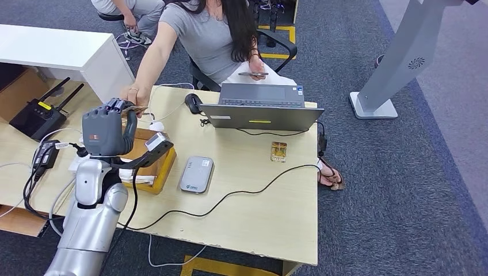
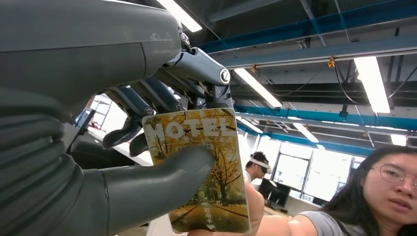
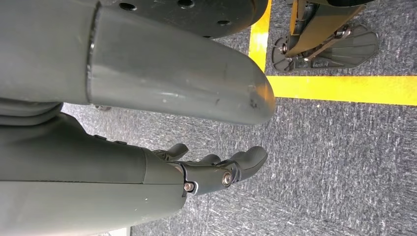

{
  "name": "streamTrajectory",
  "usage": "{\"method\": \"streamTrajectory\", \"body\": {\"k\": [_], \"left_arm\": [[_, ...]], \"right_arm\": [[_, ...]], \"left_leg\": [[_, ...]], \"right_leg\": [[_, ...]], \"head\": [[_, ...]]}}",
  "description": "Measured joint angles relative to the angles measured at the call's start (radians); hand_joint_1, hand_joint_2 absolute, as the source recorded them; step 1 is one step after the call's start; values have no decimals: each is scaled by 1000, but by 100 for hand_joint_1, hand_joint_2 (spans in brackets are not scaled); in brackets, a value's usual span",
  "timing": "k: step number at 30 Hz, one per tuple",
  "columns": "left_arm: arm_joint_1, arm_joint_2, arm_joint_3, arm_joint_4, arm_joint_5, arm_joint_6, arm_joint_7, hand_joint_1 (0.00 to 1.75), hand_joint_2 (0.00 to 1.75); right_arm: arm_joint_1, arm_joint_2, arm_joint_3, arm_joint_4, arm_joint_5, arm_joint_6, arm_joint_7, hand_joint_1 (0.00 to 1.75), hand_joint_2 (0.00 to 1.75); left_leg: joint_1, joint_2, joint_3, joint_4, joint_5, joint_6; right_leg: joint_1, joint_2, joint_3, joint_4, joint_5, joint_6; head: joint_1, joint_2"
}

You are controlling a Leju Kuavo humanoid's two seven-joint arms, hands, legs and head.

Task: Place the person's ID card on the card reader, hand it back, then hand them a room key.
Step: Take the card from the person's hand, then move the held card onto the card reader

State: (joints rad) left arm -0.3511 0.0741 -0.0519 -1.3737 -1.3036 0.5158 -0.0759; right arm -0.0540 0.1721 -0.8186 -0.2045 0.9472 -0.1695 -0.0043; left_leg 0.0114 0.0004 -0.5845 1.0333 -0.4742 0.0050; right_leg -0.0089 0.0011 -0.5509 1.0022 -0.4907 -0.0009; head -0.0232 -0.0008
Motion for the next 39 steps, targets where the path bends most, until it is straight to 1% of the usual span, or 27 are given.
{"method": "streamTrajectory", "body": {"k": [4,7,9,15,19,28,39], "left_arm": [[0,-1,-9,15,-22,-42,15,175,175],[0,-5,-27,58,-66,-91,52,175,175],[1,-9,-40,97,-85,-104,69,175,175],[0,-17,-57,158,-95,-108,81,175,175],[0,-23,-63,192,-108,-130,90,175,175],[1,-48,-83,321,-137,-131,121,175,175],[-7,-62,-87,360,-146,-114,121,175,175]], "right_arm": [[0,0,0,0,7,1,-2,0,0],[0,0,0,0,13,2,-2,0,0],[0,0,0,0,15,2,-2,0,0],[0,0,0,0,16,2,-2,0,0],[-1,0,0,0,20,3,-2,0,0],[-2,0,0,2,29,8,-1,0,0],[-2,0,0,6,28,8,0,0,0]], "left_leg": [[0,0,0,0,0,0],[0,0,0,0,0,0],[0,0,0,0,0,0],[0,0,0,0,0,0],[0,0,0,0,0,0],[0,1,0,0,0,0],[0,0,2,0,0,0]], "right_leg": [[0,0,0,0,0,0],[0,0,0,0,0,0],[0,0,0,0,0,0],[0,0,0,0,0,0],[0,0,0,0,0,0],[0,1,0,0,0,0],[0,0,3,0,0,0]], "head": [[0,0],[0,0],[0,0],[0,0],[0,0],[0,0],[0,0]]}}
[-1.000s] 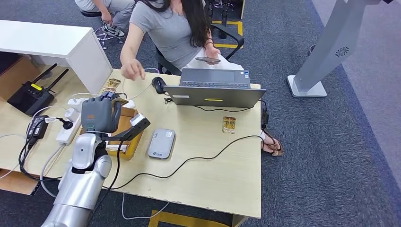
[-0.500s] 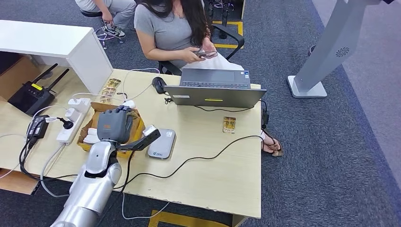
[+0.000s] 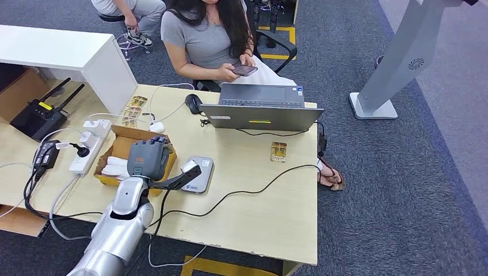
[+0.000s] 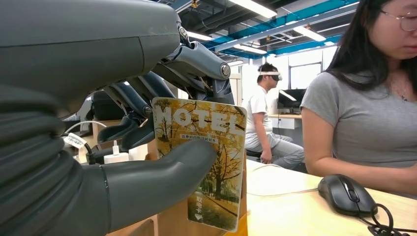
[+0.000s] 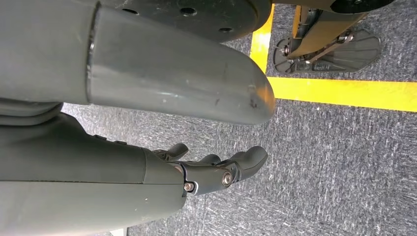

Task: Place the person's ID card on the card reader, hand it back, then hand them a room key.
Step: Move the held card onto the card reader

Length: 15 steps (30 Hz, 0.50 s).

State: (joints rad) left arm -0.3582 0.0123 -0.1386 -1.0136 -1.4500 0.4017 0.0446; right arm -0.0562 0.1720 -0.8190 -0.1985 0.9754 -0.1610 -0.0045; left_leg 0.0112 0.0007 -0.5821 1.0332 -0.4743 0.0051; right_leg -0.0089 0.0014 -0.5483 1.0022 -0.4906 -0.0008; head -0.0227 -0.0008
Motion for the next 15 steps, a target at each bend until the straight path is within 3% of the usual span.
{"method": "streamTrajectory", "body": {"k": [7,15], "left_arm": [[11,-10,-13,-14,-12,5,-14,175,175],[70,-16,-32,-157,-1,29,-22,175,175]], "right_arm": [[0,0,-3,2,3,0,-3,0,0],[0,0,-16,2,6,-2,-6,0,0]], "left_leg": [[0,0,0,0,0,0],[0,0,-3,0,0,0]], "right_leg": [[0,0,0,0,0,0],[0,0,-2,0,0,0]], "head": [[0,0],[0,0]]}}
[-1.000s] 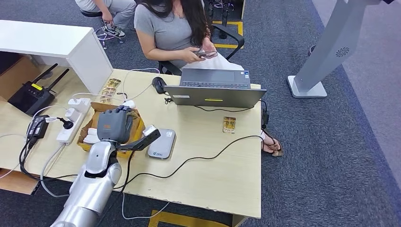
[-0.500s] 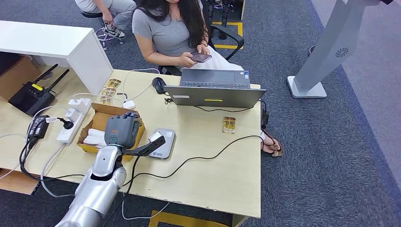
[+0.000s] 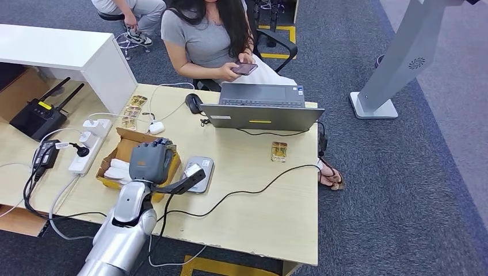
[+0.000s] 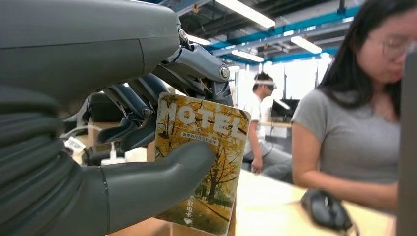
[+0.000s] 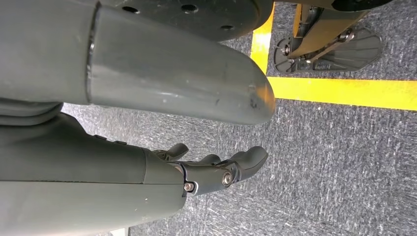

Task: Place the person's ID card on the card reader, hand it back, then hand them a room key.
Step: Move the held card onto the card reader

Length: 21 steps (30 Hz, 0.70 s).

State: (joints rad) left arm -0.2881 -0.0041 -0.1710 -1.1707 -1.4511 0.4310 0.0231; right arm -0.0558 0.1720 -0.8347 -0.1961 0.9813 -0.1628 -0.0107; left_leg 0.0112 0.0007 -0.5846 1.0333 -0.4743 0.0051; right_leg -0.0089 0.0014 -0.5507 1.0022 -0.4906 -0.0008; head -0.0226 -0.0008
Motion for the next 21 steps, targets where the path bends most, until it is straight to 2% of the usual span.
{"method": "streamTrajectory", "body": {"k": [10,17,21], "left_arm": [[23,8,-5,-205,42,11,-14,175,175],[23,16,-5,-253,53,5,-14,175,175],[19,18,-9,-246,8,-42,-4,175,175]], "right_arm": [[0,0,-17,0,3,-2,-2,0,0],[0,0,-23,0,5,-2,-2,0,0],[-1,0,-23,0,15,-2,-3,0,0]], "left_leg": [[0,0,0,0,0,0],[0,0,0,0,0,0],[0,0,0,0,0,0]], "right_leg": [[0,0,0,0,0,0],[0,0,0,0,0,0],[0,0,-1,0,0,0]], "head": [[0,0],[0,0],[0,0]]}}
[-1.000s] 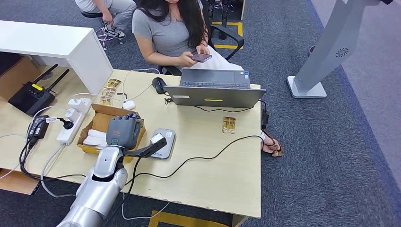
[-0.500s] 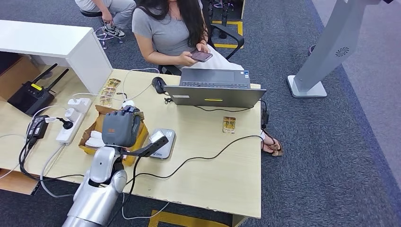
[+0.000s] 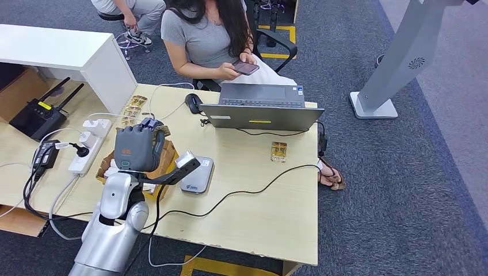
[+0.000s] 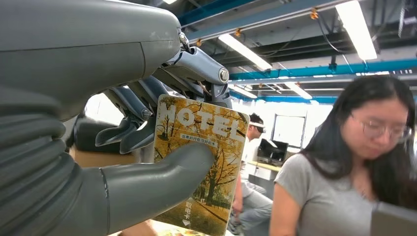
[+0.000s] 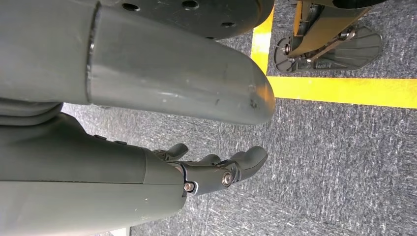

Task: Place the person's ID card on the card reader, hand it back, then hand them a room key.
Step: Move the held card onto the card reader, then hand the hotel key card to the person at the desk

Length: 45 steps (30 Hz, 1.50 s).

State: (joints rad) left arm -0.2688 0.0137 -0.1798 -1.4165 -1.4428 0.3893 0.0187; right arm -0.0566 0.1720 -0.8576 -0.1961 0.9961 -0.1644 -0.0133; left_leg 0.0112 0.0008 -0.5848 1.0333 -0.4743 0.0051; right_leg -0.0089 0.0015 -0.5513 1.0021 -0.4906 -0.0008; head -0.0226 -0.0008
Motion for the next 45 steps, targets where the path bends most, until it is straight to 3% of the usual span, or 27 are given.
{"method": "streamTrajectory", "body": {"k": [6,23,30,45], "left_arm": [[-18,-11,-31,69,-59,-2,22,175,175],[-89,-96,-111,253,-98,-24,49,175,175],[-96,-105,-114,396,-119,-90,138,175,175],[-129,-116,-114,500,-118,-120,169,175,175]], "right_arm": [[-2,0,0,0,13,2,-1,0,0],[-7,6,0,0,29,6,2,0,0],[-6,6,0,0,40,10,8,0,0],[-6,6,0,0,54,12,13,0,0]], "left_leg": [[0,0,0,0,0,0],[0,0,0,0,0,0],[0,0,0,0,0,0],[0,0,0,0,0,0]], "right_leg": [[0,0,0,0,0,0],[0,0,0,0,0,1],[0,0,0,0,0,1],[0,0,0,0,1,1]], "head": [[0,0],[0,0],[0,0],[0,0]]}}
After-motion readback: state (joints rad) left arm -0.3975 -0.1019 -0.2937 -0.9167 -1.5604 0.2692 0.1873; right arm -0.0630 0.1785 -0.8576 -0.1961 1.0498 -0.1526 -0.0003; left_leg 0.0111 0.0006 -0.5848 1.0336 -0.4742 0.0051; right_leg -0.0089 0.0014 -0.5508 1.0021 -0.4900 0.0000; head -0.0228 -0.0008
